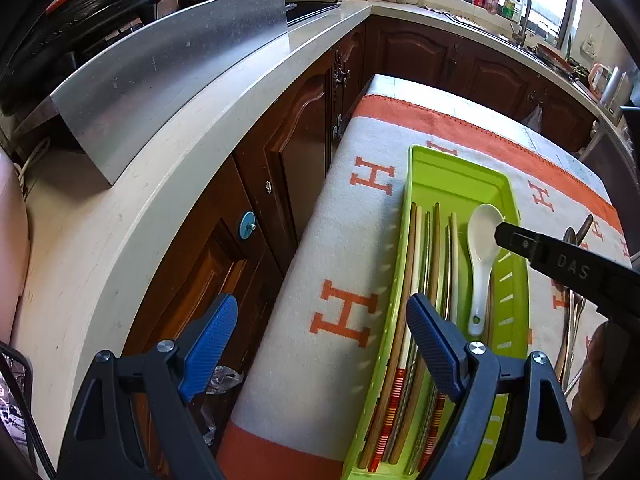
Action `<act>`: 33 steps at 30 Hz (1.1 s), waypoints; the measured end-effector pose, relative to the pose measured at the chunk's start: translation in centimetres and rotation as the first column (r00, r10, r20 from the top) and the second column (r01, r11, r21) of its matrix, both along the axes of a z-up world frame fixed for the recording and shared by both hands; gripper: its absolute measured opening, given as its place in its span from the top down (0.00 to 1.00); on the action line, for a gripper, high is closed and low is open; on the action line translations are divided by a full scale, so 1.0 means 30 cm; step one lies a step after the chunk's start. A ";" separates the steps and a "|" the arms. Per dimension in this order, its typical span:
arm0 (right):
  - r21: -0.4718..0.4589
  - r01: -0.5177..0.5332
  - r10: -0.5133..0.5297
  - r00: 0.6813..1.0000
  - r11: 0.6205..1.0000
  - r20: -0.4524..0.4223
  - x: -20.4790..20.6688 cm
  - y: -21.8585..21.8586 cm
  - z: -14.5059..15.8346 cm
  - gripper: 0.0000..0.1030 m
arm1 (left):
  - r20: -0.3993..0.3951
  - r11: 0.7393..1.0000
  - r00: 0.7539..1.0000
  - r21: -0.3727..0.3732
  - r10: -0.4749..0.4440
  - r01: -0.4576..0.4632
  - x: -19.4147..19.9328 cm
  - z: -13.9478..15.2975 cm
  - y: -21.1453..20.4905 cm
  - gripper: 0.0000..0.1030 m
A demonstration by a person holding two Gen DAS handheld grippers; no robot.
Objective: Organize utensils
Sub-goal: 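Lower the white spoon into the green tray and open the right tool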
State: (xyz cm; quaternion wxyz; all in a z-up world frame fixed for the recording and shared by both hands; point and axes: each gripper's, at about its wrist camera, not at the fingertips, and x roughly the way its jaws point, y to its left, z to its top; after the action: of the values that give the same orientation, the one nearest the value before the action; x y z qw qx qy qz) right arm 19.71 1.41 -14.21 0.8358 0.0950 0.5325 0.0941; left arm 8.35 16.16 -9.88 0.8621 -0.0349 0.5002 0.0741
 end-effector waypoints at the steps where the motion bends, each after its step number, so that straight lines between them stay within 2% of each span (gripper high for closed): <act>1: 0.001 -0.004 0.004 1.000 1.000 0.009 -0.010 -0.003 0.009 0.77 | 0.000 1.000 1.000 -0.001 -0.001 0.001 -0.005 0.004 -0.002 0.17; 5: 0.015 -0.024 0.023 0.999 1.000 0.028 -0.065 -0.023 0.046 0.77 | 0.004 1.000 1.000 -0.001 -0.009 0.009 -0.024 0.020 -0.016 0.17; 9: -0.022 -0.029 0.030 0.998 0.999 0.061 -0.141 -0.053 0.092 0.64 | 0.015 1.000 0.999 -0.009 -0.028 0.029 -0.053 0.046 -0.044 0.17; 17: -0.066 -0.024 0.032 0.990 0.998 0.137 -0.332 -0.182 0.191 0.64 | 0.026 0.994 0.994 -0.014 -0.111 0.111 -0.111 0.088 -0.155 0.17; 23: -0.048 -0.011 0.018 0.988 0.999 0.156 -0.464 -0.322 0.236 0.64 | 0.024 0.980 0.980 -0.037 -0.197 0.198 -0.145 0.106 -0.274 0.17; 28: -0.044 0.052 -0.043 0.983 0.998 0.180 -0.569 -0.464 0.251 0.64 | 0.017 0.966 0.967 -0.037 -0.255 0.255 -0.158 0.108 -0.382 0.17; 33: -0.025 0.125 -0.120 0.980 0.992 0.158 -0.631 -0.615 0.222 0.64 | 0.011 0.951 0.952 -0.046 -0.306 0.306 -0.162 0.104 -0.477 0.17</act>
State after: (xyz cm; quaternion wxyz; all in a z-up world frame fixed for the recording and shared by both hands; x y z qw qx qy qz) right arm 0.78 -17.04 -7.54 0.8807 0.1056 0.4599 0.0403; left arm 3.48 1.84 -6.77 0.8630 0.0224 0.4995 -0.0725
